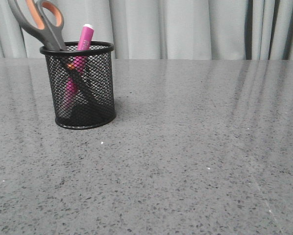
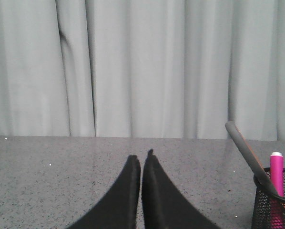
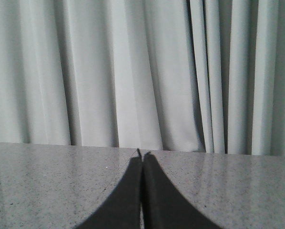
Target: Put pen and scissors into bin
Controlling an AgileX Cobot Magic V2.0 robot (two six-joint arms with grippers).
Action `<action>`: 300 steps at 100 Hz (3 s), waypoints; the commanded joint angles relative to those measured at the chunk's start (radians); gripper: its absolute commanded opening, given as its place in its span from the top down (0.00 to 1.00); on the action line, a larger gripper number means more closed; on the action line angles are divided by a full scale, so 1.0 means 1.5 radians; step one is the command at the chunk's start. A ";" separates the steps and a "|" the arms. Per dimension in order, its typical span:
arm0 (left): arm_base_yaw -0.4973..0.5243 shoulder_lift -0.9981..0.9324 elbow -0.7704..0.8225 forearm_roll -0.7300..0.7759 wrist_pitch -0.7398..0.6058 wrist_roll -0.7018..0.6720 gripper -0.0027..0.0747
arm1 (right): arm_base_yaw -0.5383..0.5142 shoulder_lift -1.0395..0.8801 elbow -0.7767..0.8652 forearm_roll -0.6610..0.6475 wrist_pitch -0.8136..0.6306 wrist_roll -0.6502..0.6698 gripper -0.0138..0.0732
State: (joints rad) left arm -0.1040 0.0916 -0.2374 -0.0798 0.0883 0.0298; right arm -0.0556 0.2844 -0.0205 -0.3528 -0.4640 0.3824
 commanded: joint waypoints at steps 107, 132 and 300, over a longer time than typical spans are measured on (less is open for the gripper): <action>0.002 0.002 -0.016 -0.035 -0.040 -0.003 0.99 | -0.003 -0.008 -0.004 0.017 -0.037 -0.008 0.93; 0.003 0.002 0.002 -0.002 -0.046 -0.003 0.99 | -0.003 -0.008 -0.004 0.017 -0.037 -0.008 0.93; 0.046 -0.081 0.174 -0.028 -0.076 -0.005 0.99 | -0.003 -0.008 -0.004 0.016 -0.037 -0.008 0.93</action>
State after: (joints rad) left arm -0.0346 -0.0025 0.0017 -0.1122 0.0483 0.0298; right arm -0.0556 0.2662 0.0001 -0.3392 -0.4580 0.3814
